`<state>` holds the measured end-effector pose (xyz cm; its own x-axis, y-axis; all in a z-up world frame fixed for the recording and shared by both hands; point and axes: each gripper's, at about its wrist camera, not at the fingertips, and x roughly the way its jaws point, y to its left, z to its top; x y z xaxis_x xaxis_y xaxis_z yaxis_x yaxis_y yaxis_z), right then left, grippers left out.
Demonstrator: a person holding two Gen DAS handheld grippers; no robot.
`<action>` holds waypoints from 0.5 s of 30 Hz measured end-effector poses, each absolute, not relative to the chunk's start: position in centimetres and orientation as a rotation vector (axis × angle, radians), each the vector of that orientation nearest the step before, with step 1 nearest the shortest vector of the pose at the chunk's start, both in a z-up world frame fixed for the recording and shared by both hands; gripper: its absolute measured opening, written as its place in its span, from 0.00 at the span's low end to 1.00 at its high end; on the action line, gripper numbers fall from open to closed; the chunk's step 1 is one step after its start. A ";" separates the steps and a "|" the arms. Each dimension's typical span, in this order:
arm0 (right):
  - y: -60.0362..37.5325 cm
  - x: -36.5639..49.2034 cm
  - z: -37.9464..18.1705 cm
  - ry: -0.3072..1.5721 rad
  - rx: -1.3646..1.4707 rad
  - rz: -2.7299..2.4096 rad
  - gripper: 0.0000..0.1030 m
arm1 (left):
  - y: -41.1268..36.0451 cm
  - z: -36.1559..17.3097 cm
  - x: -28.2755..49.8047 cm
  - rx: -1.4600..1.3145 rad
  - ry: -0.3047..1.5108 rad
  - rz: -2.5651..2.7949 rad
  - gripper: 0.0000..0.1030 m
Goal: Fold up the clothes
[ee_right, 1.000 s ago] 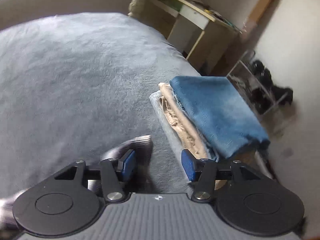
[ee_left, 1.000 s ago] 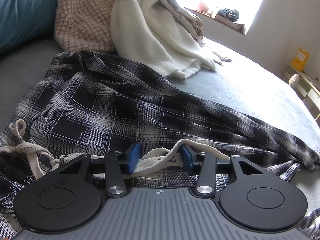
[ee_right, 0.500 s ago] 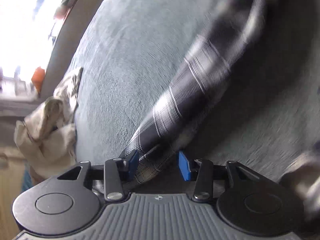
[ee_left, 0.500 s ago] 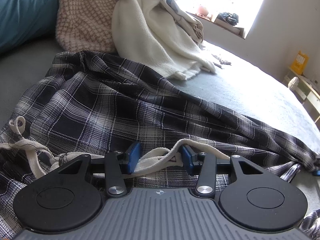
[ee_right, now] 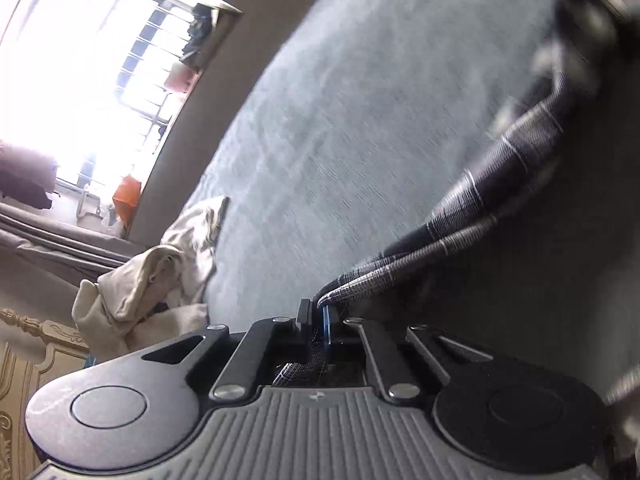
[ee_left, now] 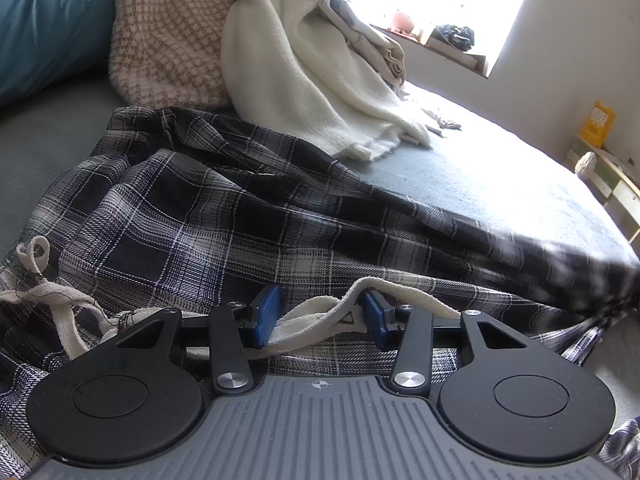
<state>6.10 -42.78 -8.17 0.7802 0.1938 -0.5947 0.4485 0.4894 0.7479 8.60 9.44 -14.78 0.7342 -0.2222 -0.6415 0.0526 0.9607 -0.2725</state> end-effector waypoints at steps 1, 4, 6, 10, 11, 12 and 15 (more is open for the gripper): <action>-42.9 7.1 -7.7 0.681 1.057 -0.165 0.05 | 9.5 -14.8 8.6 -0.243 0.733 -0.152 0.44; -43.2 10.7 -7.1 0.694 1.007 -0.160 0.05 | 9.5 -14.8 8.7 -0.242 0.730 -0.151 0.44; -43.4 13.3 -7.4 0.706 0.985 -0.157 0.05 | 9.4 -14.9 8.6 -0.237 0.728 -0.149 0.44; -43.4 17.3 -9.0 0.709 0.943 -0.189 0.05 | 9.3 -14.9 8.6 -0.228 0.726 -0.148 0.44; -43.4 18.1 -9.7 0.724 0.927 -0.207 0.06 | 9.3 -14.8 8.7 -0.227 0.727 -0.148 0.44; -43.4 18.8 -10.3 0.740 0.911 -0.224 0.06 | 9.3 -14.8 8.7 -0.227 0.728 -0.149 0.44; -43.4 20.5 -11.8 0.769 0.876 -0.275 0.07 | 9.3 -14.8 8.7 -0.229 0.732 -0.152 0.44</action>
<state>20.53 -43.40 -11.79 0.7046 0.0846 -0.7045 0.5124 0.6261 0.5877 8.75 9.33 -14.75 0.7344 -0.2166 -0.6433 0.0573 0.9641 -0.2592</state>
